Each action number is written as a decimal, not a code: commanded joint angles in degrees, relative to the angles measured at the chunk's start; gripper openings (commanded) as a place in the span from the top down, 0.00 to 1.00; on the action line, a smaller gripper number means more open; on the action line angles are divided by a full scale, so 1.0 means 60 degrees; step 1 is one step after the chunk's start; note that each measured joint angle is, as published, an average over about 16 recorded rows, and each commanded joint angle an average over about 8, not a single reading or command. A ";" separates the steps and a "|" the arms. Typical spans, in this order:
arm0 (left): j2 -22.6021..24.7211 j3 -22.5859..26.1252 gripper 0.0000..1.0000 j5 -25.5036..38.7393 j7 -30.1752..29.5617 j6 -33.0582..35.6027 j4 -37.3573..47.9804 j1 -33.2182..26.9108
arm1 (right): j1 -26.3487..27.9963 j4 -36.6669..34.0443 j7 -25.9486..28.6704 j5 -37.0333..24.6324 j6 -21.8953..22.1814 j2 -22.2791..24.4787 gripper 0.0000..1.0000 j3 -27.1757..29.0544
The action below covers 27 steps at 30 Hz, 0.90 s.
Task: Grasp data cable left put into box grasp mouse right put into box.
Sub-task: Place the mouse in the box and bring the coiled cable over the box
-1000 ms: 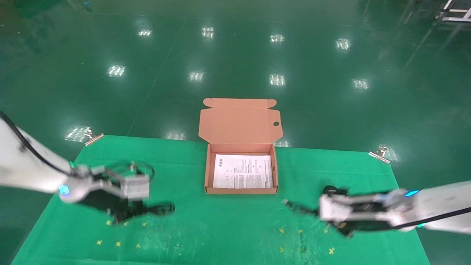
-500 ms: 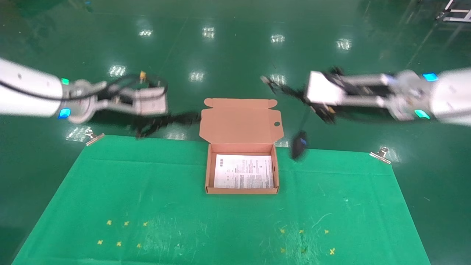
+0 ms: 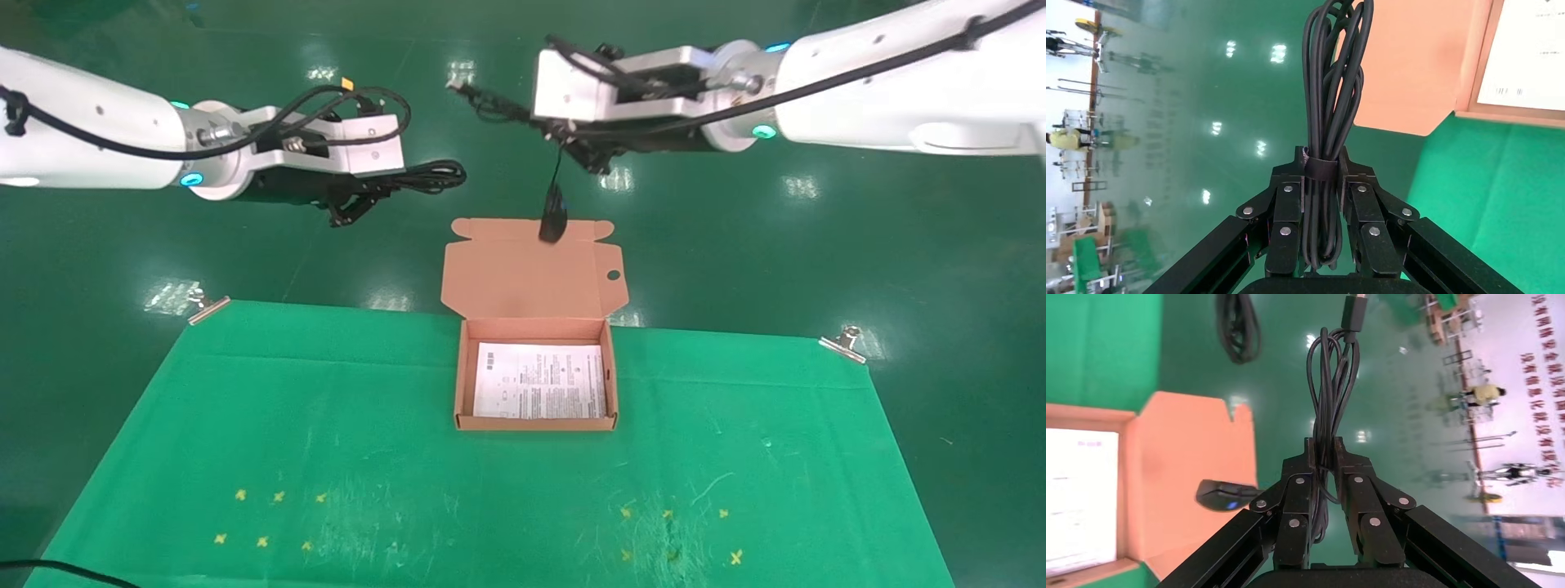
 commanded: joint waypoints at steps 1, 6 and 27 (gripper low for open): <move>0.0046 0.0012 1.00 0.0155 -0.0147 -0.0132 -0.0068 -0.0059 | 0.0212 -0.0423 -0.0299 0.0075 -0.0022 -0.0271 1.00 -0.0008; -0.0001 0.0084 1.00 0.0290 -0.0252 -0.0091 -0.0053 0.0018 | 0.0162 -0.0467 -0.0338 0.0100 -0.0191 -0.0368 1.00 -0.0087; -0.0134 0.0768 1.00 0.2624 -0.2701 0.0330 -0.0447 0.0440 | -0.0972 -0.1012 0.0006 0.0175 -0.0144 -0.0964 1.00 -0.0366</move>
